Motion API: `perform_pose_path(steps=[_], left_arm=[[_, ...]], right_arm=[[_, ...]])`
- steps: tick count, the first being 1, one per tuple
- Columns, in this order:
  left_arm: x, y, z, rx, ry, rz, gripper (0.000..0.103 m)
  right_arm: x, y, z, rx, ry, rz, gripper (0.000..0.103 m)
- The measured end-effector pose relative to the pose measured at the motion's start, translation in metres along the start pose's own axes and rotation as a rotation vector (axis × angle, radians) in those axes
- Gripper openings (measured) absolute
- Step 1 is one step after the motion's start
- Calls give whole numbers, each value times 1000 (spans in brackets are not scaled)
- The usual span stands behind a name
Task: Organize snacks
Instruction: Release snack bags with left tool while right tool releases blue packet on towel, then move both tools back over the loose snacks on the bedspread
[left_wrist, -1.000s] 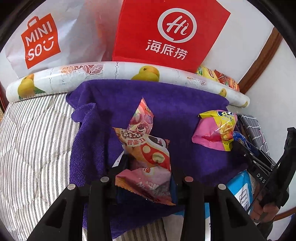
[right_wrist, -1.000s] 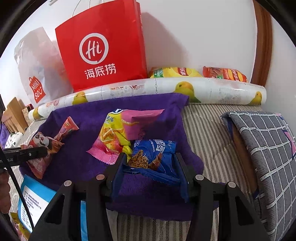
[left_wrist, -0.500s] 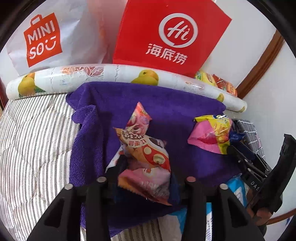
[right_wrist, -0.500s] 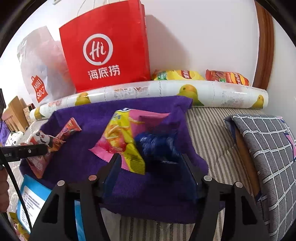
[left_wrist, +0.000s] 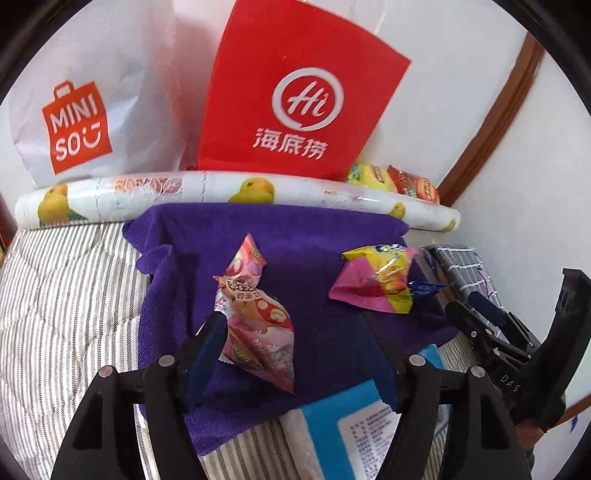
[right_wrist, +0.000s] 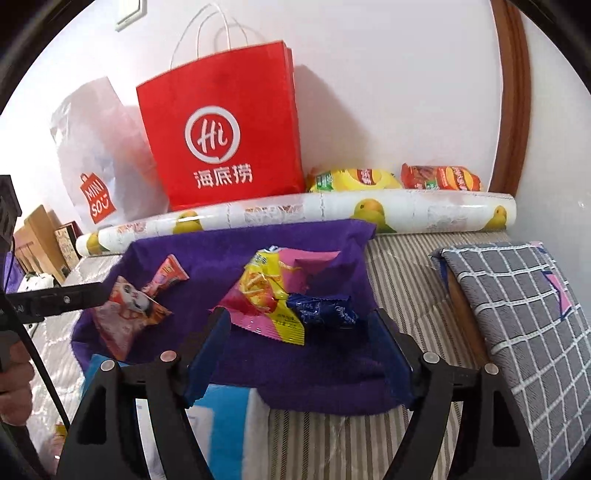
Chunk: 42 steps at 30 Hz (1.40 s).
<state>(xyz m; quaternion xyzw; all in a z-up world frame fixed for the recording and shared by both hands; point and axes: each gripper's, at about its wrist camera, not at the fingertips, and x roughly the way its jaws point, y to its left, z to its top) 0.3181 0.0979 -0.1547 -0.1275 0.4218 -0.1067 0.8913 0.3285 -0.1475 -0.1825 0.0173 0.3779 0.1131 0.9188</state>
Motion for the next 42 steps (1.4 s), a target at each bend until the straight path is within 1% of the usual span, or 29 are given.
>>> perform_pose_path(steps=[2, 4, 6, 9, 12, 17, 25, 30, 34, 42], left_arm=[[-8, -3, 0, 8, -14, -8, 73], [-15, -5, 1, 10, -28, -19, 75], [-20, -6, 2, 12, -37, -34, 77], [-26, -9, 2, 15, -39, -46, 79], [-31, -11, -2, 14, -41, -46, 80], [-40, -14, -14, 14, -33, -61, 80], [-59, -11, -36, 26, -31, -74, 80], [-68, -3, -48, 26, -20, -84, 80], [-73, 3, -58, 32, -7, -83, 80], [-79, 23, -72, 21, 17, -81, 80]], right_arm=[[-10, 2, 2, 4, -8, -8, 77], [-21, 4, 4, 6, -12, -17, 82], [-30, 5, 4, 6, -19, -25, 84], [-45, 6, 2, 0, -32, -57, 85], [-55, 7, -1, 2, -19, -72, 86], [-68, 8, -11, 47, 12, -38, 86], [-82, 27, -30, 39, 38, -25, 86], [-91, 35, -40, 87, 50, 21, 86], [-96, 41, -50, 112, 53, 18, 86], [-92, 58, -69, 131, 102, 12, 86]])
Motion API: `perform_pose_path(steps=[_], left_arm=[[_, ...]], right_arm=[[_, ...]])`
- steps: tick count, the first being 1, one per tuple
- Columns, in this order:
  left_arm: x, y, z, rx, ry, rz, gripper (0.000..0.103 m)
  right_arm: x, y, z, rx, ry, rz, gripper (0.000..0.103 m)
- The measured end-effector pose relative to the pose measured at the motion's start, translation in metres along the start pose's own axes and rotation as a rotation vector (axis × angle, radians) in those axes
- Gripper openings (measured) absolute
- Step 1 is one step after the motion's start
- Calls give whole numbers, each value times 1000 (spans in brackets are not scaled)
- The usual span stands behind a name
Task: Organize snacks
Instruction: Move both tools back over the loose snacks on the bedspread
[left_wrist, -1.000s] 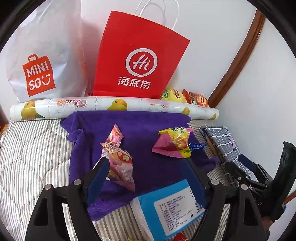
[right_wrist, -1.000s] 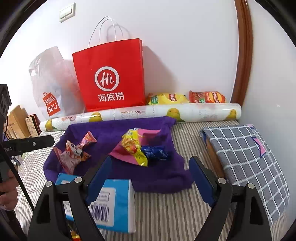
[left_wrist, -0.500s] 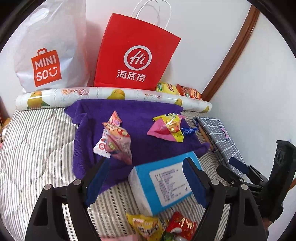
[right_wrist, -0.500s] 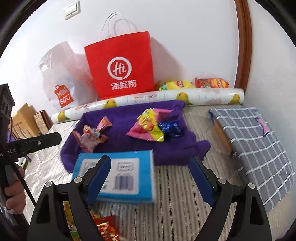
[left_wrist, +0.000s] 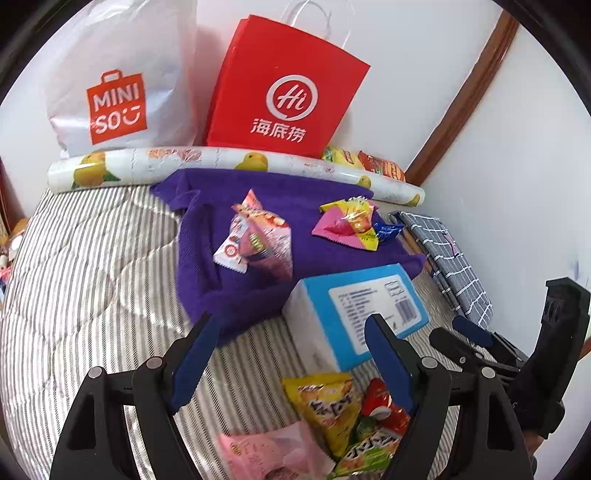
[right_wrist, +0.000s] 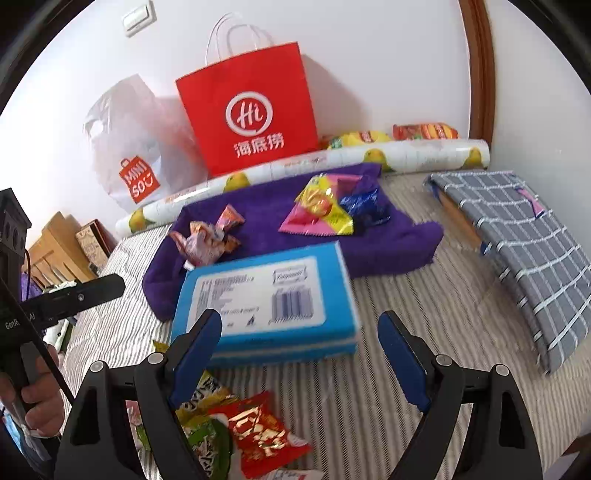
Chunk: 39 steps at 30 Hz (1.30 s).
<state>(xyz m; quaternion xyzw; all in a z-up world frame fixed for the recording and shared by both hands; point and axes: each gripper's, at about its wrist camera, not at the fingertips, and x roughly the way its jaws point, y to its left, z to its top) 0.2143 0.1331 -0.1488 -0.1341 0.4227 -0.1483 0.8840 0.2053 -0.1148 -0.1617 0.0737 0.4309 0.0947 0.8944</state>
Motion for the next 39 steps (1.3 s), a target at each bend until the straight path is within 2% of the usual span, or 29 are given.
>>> perform_pose_path(steps=[11, 22, 34, 39], left_arm=[[-3, 14, -14, -13, 31, -9, 80], [-7, 11, -21, -19, 39, 6, 80], [-18, -3, -25, -17, 40, 73, 80], [-24, -6, -30, -30, 39, 105, 80]], right_arm=[[10, 13, -26, 0, 75, 0, 86], [9, 16, -37, -13, 98, 13, 86], [13, 27, -53, -99, 156, 70, 86], [16, 31, -64, -158, 174, 63, 86]])
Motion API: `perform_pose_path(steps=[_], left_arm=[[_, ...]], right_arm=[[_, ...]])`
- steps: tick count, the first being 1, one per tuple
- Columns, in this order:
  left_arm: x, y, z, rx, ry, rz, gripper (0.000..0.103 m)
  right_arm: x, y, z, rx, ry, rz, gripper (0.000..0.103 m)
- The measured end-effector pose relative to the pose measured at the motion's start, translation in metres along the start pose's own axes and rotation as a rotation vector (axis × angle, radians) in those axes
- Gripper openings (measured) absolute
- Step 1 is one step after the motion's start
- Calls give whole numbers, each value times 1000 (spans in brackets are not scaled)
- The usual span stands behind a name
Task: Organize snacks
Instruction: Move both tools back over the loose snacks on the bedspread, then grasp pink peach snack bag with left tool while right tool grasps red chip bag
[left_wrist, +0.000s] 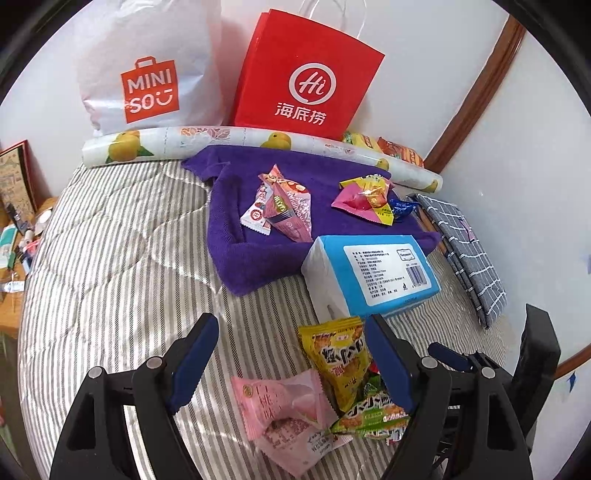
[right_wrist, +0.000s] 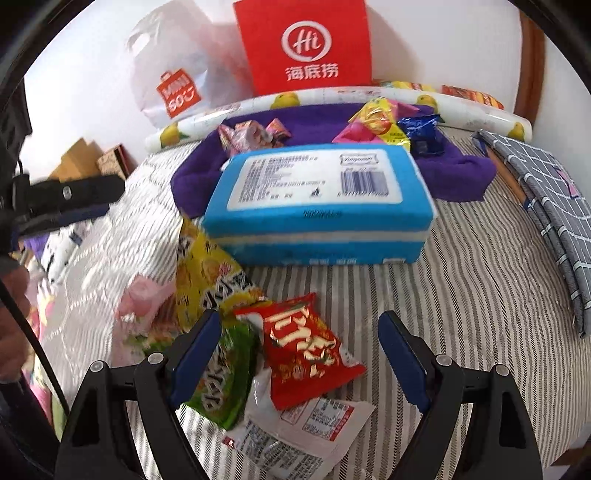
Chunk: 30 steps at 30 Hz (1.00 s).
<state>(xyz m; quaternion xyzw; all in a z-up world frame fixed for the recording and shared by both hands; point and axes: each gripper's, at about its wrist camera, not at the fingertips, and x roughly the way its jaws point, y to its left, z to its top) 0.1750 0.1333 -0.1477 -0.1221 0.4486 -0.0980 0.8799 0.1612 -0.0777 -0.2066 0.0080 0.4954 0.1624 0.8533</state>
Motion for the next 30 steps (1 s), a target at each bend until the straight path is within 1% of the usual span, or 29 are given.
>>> perform_pose_path(steps=[2, 3, 5, 6, 9, 12, 18, 20, 21, 22, 23, 24, 26, 28, 30], left_arm=[[-3, 0, -3, -4, 1, 16, 80], [-4, 0, -5, -5, 2, 28, 80], [-7, 2, -8, -15, 2, 51, 80], [-8, 3, -9, -20, 3, 58, 80], [-11, 8, -11, -57, 0, 72, 80], [-11, 12, -15, -100, 8, 78, 80], [-10, 8, -24, -108, 26, 118, 80], [-11, 7, -27, -112, 32, 139, 80], [-12, 8, -28, -118, 34, 146, 80], [-14, 8, -30, -124, 30, 148, 80], [-15, 8, -31, -127, 27, 147, 80], [-16, 8, -32, -127, 26, 152, 80], [-14, 7, -35, -127, 34, 173, 80], [-10, 5, -39, -122, 48, 183, 80], [-4, 3, -42, -120, 62, 193, 80]], right_arm=[[0, -3, -4, 5, -8, -1, 86], [2, -5, -6, 11, 1, 10, 86], [9, -10, -10, 11, 53, 30, 86], [10, -12, -12, 10, 57, 25, 86], [8, -15, -16, 5, 44, 14, 86], [10, -17, -21, 0, 69, 40, 86], [15, -14, -23, -34, 10, 14, 86], [19, -11, -20, -58, -31, -5, 82], [20, -9, -19, -70, -36, -22, 71], [20, -7, -17, -89, -40, -35, 51], [21, -6, -16, -105, -38, -42, 47], [21, -5, -15, -112, -37, -42, 45], [17, -7, -13, -111, -45, -10, 45], [11, -11, -12, -95, -68, 11, 45], [4, -14, -11, -88, -88, 14, 45]])
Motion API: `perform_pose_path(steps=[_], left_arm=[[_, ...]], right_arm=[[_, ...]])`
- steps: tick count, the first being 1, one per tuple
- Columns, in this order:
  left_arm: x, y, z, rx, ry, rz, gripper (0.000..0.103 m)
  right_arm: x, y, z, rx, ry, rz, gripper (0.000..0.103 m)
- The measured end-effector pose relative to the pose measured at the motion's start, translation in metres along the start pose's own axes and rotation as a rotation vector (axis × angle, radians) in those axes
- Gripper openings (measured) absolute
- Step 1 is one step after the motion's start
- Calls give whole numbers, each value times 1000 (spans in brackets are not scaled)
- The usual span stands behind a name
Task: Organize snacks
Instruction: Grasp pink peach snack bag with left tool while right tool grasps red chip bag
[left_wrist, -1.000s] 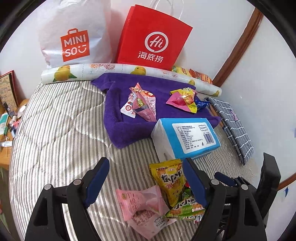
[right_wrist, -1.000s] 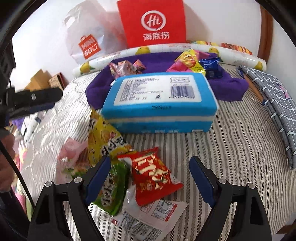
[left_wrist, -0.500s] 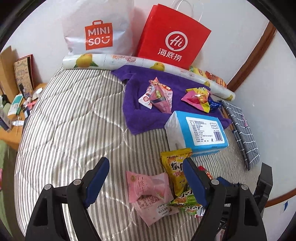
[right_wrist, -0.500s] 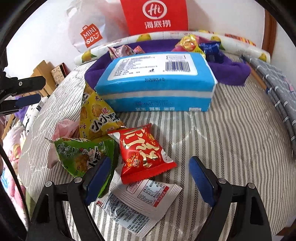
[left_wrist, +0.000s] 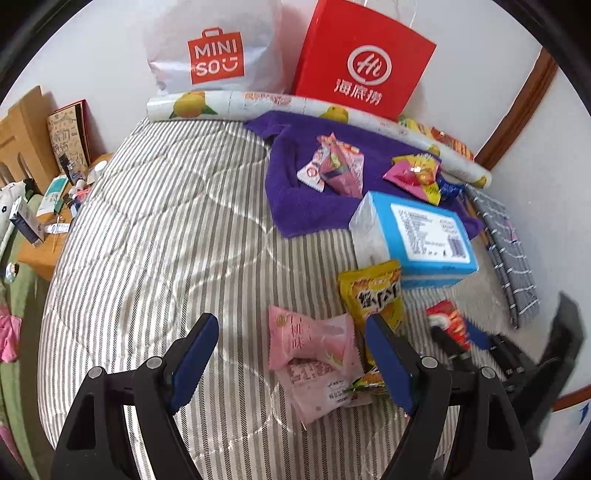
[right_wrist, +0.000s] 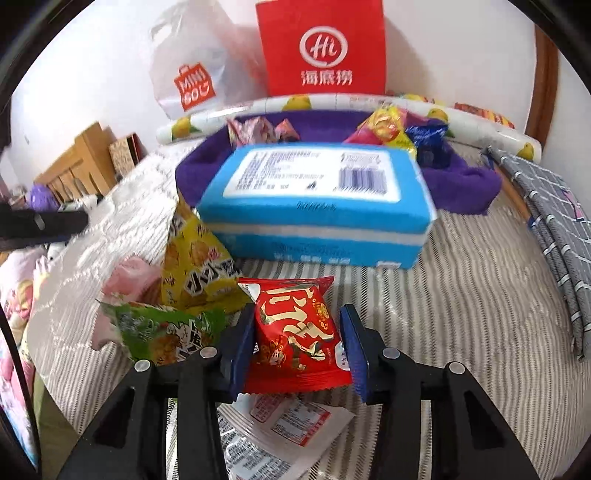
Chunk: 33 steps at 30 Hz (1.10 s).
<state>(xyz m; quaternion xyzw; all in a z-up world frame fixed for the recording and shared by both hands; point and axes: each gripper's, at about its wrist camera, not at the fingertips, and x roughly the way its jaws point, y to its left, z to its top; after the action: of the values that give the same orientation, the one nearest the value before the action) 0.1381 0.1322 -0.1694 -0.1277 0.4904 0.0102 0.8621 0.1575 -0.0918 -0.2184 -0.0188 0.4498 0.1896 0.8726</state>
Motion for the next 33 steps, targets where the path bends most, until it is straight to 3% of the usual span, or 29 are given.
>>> perform_pose_path(steps=[5, 17, 20, 25, 33], left_arm=[[19, -11, -5, 28, 54, -2, 80], [62, -27, -9, 91, 156, 12, 78], [60, -26, -7, 88, 144, 9, 63], [49, -18, -2, 66, 111, 14, 47], [13, -16, 1, 40, 36, -14, 47]], right_arm=[[-16, -17, 1, 3, -39, -48, 45], [-24, -57, -6, 66, -51, -39, 45], [-21, -60, -6, 71, -46, -38, 45], [-24, -61, -6, 68, -57, -31, 45], [-44, -51, 4, 35, -99, -24, 45]])
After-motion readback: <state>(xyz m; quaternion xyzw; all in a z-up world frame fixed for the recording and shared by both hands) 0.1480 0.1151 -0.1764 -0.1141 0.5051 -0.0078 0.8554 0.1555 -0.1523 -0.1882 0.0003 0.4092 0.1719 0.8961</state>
